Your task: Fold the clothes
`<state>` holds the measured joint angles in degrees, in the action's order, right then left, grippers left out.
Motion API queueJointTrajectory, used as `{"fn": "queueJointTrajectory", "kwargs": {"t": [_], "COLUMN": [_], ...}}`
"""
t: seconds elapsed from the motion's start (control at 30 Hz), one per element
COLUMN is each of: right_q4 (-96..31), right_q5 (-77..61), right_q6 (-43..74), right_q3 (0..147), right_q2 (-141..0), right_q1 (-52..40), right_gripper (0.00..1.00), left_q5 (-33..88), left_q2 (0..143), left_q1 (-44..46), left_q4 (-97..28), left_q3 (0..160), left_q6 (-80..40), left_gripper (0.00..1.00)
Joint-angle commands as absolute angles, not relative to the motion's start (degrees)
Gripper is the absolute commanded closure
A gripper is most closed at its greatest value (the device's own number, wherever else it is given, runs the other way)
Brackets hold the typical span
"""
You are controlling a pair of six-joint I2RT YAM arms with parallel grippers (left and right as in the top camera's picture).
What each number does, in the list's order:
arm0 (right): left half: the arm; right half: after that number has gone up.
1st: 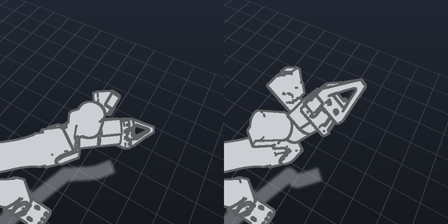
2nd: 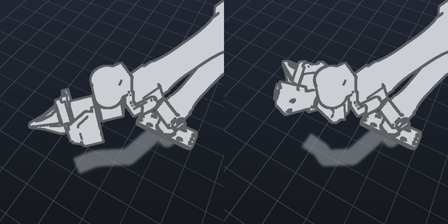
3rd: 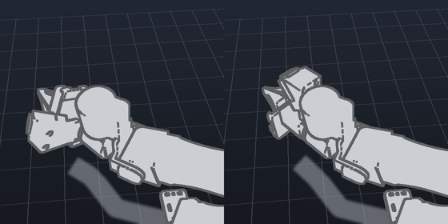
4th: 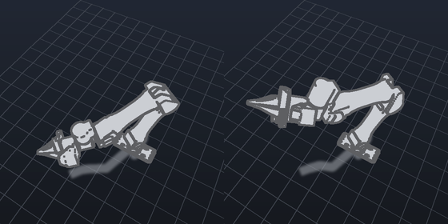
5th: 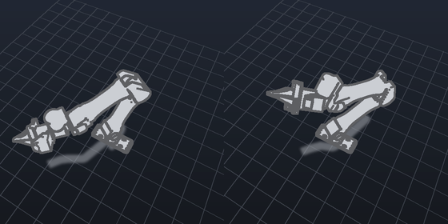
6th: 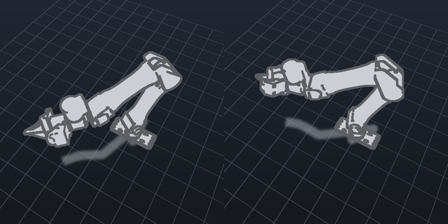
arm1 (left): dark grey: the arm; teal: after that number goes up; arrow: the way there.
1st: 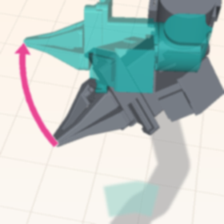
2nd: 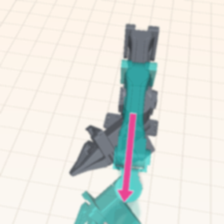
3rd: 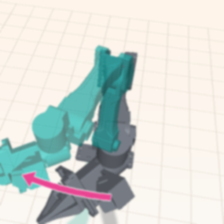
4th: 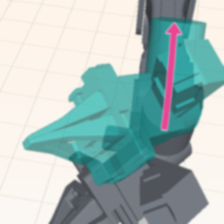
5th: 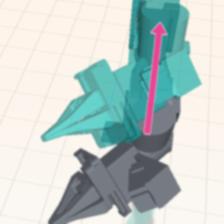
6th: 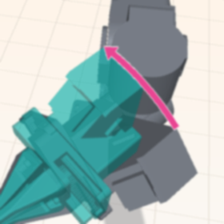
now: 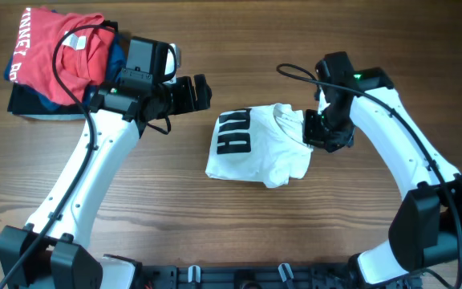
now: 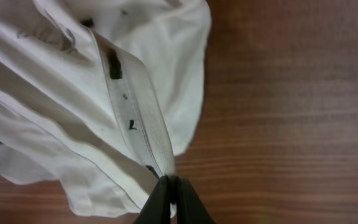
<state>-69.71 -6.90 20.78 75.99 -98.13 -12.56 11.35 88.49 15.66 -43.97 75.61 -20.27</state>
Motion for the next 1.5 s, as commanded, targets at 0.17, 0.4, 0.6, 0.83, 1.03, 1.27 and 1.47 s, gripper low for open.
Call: {"fn": "queueJointTrajectory", "kwargs": {"t": [0.17,0.4,0.6,0.83,1.03,1.27,1.47], "right_q4": [-74.04,-67.13,-65.25,-61.08,-59.13,-59.11,-58.74], "right_q5": [-3.29,-6.02,-9.15,-16.69,-22.48,-22.35,-22.35], "right_q6": [21.50,23.07,21.26,19.25,16.47,14.90,13.47], "right_q3": [67.68,61.93,67.07,74.83,75.55,75.53,75.53], "right_q2": [-97.71,-97.71,-97.45,-96.62,-96.62,-96.62,-96.62], "right_q1": [-12.08,-8.60,-7.62,-5.93,1.13,6.59,6.61], "right_gripper": [0.96,0.57,0.27,0.11,0.11,0.12,0.12], "left_q5": [9.91,9.91,9.96,10.26,11.90,11.92,11.90], "left_q2": [88.29,88.29,88.29,88.29,90.63,99.83,108.97], "left_q1": [15.46,15.46,15.49,18.26,25.65,32.49,33.91], "left_q4": [-44.31,-44.84,-44.88,-44.77,-41.87,-40.64,-37.95], "left_q3": [76.36,76.34,76.34,76.29,76.07,76.07,76.07], "left_q6": [-19.73,-19.73,-19.73,-19.75,-19.75,-19.84,-19.97], "left_gripper": [0.00,0.00,0.00,0.00,0.01,0.65,0.96]}}
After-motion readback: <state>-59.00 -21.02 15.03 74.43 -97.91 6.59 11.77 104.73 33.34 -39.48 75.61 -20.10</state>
